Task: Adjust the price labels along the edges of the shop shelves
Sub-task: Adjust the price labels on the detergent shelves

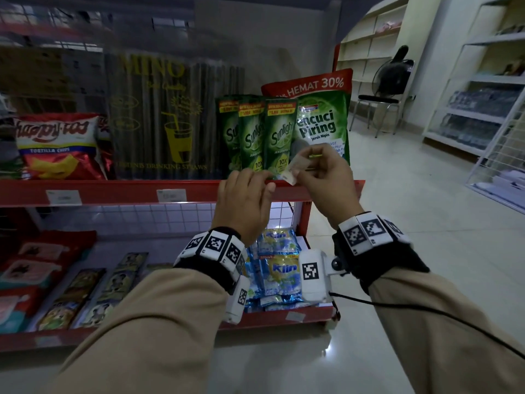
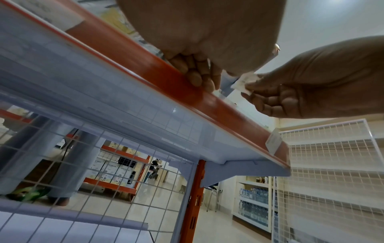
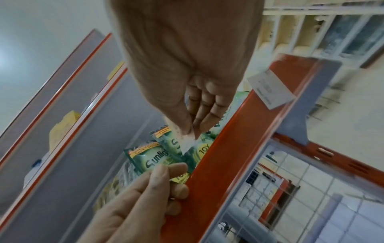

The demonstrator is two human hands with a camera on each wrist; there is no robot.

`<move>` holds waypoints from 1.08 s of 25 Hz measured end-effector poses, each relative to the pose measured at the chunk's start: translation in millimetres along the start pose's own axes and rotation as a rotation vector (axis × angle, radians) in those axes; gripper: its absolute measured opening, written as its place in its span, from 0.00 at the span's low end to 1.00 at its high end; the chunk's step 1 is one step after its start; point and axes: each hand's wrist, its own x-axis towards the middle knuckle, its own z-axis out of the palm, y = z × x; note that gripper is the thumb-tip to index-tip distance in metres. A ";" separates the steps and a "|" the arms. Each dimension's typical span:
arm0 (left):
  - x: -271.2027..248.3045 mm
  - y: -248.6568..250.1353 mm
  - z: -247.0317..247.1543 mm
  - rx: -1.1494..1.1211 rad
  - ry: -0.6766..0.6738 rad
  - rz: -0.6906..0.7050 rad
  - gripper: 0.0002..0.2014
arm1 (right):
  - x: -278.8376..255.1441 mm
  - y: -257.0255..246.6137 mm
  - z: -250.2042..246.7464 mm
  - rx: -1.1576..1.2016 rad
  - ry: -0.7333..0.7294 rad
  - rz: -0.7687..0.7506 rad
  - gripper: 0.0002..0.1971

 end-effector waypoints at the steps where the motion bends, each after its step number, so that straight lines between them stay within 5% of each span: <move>1: -0.2 1.6 1.4 -0.020 0.009 -0.015 0.23 | -2.8 0.8 1.6 0.091 0.001 0.058 0.13; 4: -0.3 5.0 2.8 -0.106 0.055 -0.057 0.23 | -13.7 4.9 8.4 0.284 -0.040 0.146 0.15; 9: -0.8 0.7 1.9 -0.128 0.050 -0.050 0.09 | -25.2 10.6 20.0 0.274 -0.019 0.108 0.13; 16: 8.8 -4.7 -14.9 0.003 -0.080 0.032 0.05 | -9.8 4.4 -3.1 -0.365 -0.136 -0.201 0.06; 22: 13.3 -11.3 -30.1 0.148 -0.128 0.053 0.08 | 4.0 1.6 -1.5 -0.332 -0.083 -0.238 0.04; 27: 12.4 -10.9 -35.4 0.000 -0.076 -0.054 0.14 | 9.2 8.7 8.8 -0.409 -0.191 -0.280 0.05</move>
